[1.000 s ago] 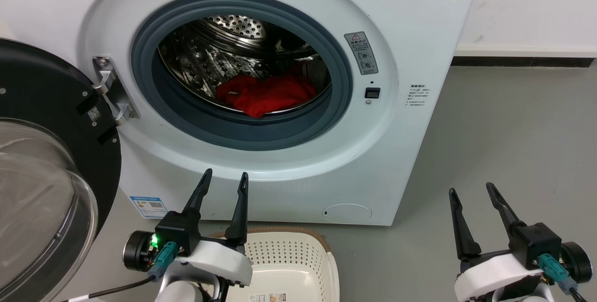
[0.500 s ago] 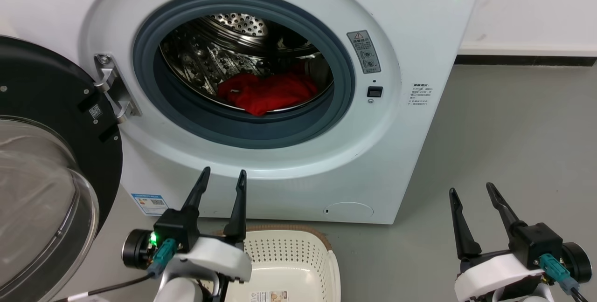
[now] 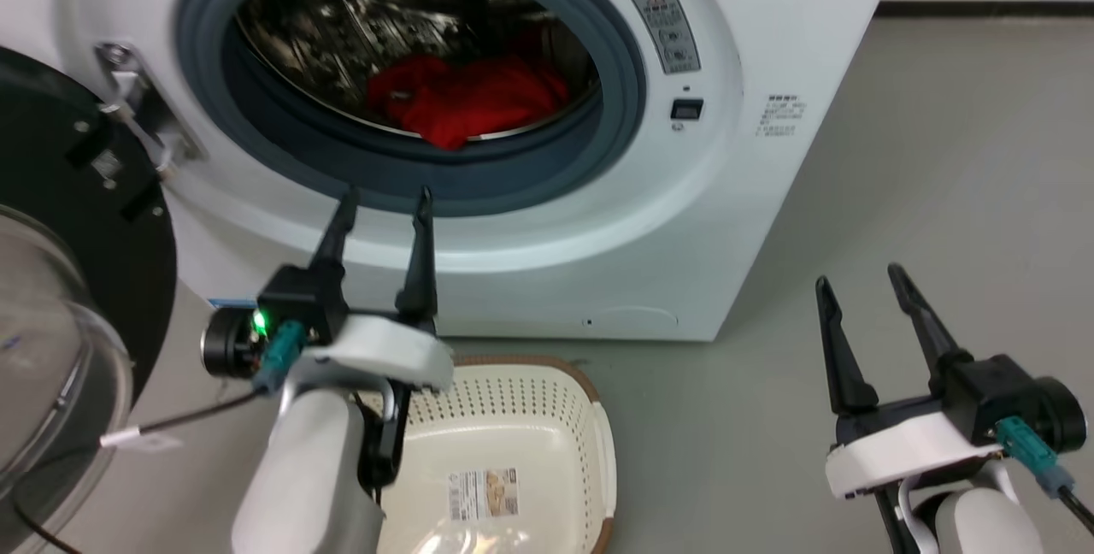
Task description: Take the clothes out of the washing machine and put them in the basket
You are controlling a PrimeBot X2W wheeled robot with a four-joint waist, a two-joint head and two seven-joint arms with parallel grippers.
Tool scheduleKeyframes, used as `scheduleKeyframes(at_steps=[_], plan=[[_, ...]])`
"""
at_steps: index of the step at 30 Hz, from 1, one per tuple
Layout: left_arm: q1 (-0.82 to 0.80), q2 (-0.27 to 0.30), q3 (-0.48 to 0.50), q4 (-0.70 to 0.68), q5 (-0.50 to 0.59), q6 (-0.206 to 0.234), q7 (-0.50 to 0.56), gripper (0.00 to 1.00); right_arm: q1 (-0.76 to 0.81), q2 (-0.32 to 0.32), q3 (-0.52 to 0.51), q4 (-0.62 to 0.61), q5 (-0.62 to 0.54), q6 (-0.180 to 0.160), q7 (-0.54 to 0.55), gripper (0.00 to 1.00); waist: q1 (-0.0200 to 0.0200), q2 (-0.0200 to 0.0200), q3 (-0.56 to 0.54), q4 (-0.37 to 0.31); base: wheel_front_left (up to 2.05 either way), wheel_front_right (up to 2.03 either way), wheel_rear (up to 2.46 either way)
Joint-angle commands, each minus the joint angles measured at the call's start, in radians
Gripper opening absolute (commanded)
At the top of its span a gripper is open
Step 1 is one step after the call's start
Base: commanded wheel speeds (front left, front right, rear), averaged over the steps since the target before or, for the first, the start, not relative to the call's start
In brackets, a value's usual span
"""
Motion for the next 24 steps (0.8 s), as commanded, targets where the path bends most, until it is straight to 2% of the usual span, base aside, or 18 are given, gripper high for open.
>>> scheduleKeyframes(at_steps=[1, 12, 24], plan=[[-0.043, 0.002, 0.012, 0.017, 0.008, 0.004, -0.003, 1.0, -0.025, 0.001, 0.001, -0.013, 0.004, 0.0, -0.003, 1.0, 0.0, 0.0, 0.059, -0.025, 0.0, 0.0, 0.0], [-0.295, 0.028, 0.086, 0.186, 0.029, -0.02, -0.003, 1.0, -0.098, 0.001, 0.029, -0.068, 0.029, 0.0, -0.012, 1.0, 0.0, 0.0, 0.234, -0.085, 0.0, 0.0, 0.0], [-0.655, 0.149, 0.104, 0.538, 0.037, -0.072, 0.023, 1.0, -0.195, 0.002, 0.103, -0.047, 0.095, 0.0, -0.032, 1.0, 0.0, 0.0, 0.392, -0.185, 0.0, 0.0, 0.0]])
